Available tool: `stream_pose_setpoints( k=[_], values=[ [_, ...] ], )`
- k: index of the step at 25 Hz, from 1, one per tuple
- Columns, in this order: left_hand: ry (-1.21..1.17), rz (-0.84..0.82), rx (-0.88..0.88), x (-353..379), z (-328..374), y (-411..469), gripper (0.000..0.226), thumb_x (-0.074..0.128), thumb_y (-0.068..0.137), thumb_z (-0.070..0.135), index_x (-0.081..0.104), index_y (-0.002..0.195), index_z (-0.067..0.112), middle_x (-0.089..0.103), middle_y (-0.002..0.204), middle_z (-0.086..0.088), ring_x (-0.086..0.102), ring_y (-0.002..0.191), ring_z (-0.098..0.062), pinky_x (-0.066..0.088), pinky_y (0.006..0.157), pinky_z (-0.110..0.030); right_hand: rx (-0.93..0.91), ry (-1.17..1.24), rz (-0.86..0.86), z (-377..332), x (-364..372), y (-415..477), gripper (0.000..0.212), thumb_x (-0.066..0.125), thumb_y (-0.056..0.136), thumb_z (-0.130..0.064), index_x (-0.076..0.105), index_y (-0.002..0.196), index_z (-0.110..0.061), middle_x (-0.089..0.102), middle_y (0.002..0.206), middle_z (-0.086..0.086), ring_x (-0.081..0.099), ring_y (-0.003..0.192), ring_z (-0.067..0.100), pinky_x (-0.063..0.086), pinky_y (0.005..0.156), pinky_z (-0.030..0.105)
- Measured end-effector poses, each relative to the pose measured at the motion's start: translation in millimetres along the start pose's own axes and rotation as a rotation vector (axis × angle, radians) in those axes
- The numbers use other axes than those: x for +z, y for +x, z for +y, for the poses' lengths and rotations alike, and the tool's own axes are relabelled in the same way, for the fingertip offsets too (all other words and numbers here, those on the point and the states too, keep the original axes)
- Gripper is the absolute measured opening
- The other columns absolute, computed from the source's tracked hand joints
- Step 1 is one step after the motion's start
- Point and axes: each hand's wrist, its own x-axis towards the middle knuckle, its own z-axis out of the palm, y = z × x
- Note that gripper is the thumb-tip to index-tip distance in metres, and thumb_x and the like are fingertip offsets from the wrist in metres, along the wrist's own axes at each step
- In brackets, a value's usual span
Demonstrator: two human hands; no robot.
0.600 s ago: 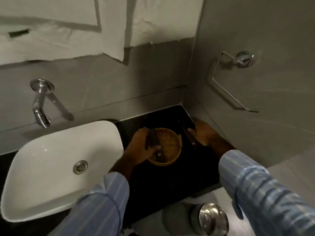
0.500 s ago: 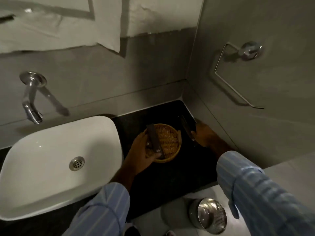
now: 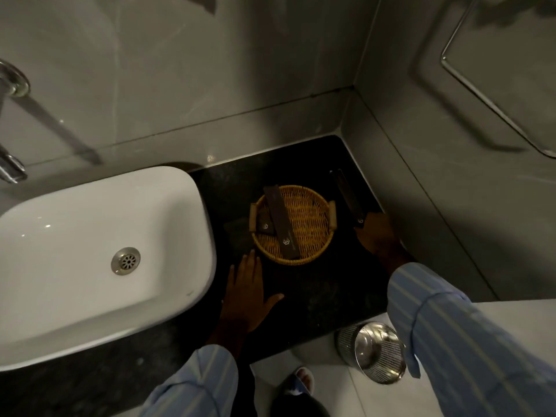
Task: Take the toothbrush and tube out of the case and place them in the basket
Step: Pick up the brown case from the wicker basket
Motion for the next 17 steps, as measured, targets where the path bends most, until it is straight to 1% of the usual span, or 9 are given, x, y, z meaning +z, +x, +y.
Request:
stream_pose_setpoints(
  k=[2,4,6,8,10,13,15,17],
  values=[
    [-0.047,0.006,0.004,-2,-1,-3,0.108,0.029,0.08,0.081,0.01,0.157,0.008,0.002,0.168,-0.011,0.003,0.155,-0.028,0.003,0.123,-0.047,0.017,0.044,-0.003,1,-3,-1,0.033,0.059,0.094,-0.02,0.064,0.113,0.007,0.066,0.116,0.027,0.064,0.106,0.043,0.055,0.086,0.044],
    [-0.15,0.038,-0.004,-13,1,-5,0.107,0.033,0.081,0.079,0.011,0.157,0.007,0.006,0.168,-0.011,0.006,0.155,-0.028,0.007,0.124,-0.044,0.03,0.073,-0.013,-2,-13,-7,0.029,0.057,0.094,-0.016,0.065,0.108,0.008,0.067,0.112,0.028,0.066,0.102,0.043,0.057,0.084,0.044],
    [-0.21,0.107,-0.015,-31,4,-7,0.105,0.039,0.083,0.077,0.013,0.157,0.007,0.01,0.167,-0.012,0.01,0.154,-0.028,0.013,0.125,-0.043,0.034,0.068,-0.018,-9,-31,-14,0.029,0.06,0.093,-0.018,0.065,0.107,0.007,0.068,0.11,0.027,0.067,0.1,0.043,0.056,0.077,0.041],
    [-0.235,0.167,0.003,-57,7,-5,0.103,0.041,0.084,0.074,0.014,0.157,0.006,0.012,0.167,-0.013,0.01,0.154,-0.028,0.014,0.125,-0.042,0.03,0.071,-0.014,-21,-53,-21,0.034,0.064,0.09,-0.024,0.065,0.11,0.004,0.068,0.111,0.024,0.067,0.102,0.041,0.052,0.073,0.038],
    [-0.264,0.209,0.041,-93,12,0,0.102,0.042,0.085,0.073,0.012,0.158,0.009,0.01,0.167,-0.012,0.008,0.154,-0.029,0.013,0.124,-0.043,-0.009,0.105,0.003,-36,-79,-31,0.038,0.067,0.088,-0.027,0.066,0.112,0.003,0.068,0.113,0.024,0.067,0.103,0.04,0.053,0.076,0.038],
    [-0.304,0.3,0.093,-152,24,10,0.1,0.048,0.085,0.07,0.018,0.157,0.008,0.014,0.166,-0.014,0.011,0.154,-0.03,0.017,0.124,-0.044,-0.094,0.148,0.053,-54,-113,-51,0.041,0.069,0.085,-0.029,0.067,0.113,0.001,0.068,0.114,0.023,0.067,0.104,0.038,0.054,0.082,0.036],
    [-0.361,0.361,0.102,-196,35,14,0.097,0.051,0.086,0.067,0.018,0.156,0.009,0.017,0.166,-0.011,0.013,0.153,-0.027,0.016,0.122,-0.039,-0.136,0.149,0.11,-62,-135,-69,0.043,0.071,0.084,-0.031,0.067,0.113,0.0,0.068,0.115,0.022,0.066,0.106,0.038,0.053,0.083,0.036],
    [-0.484,0.421,0.117,-241,48,19,0.089,0.055,0.088,0.062,0.023,0.155,0.014,0.023,0.164,-0.01,0.019,0.152,-0.026,0.016,0.12,-0.033,-0.171,0.175,0.168,-68,-154,-85,0.042,0.072,0.083,-0.029,0.066,0.112,0.0,0.068,0.115,0.023,0.065,0.108,0.039,0.05,0.081,0.034]
  ],
)
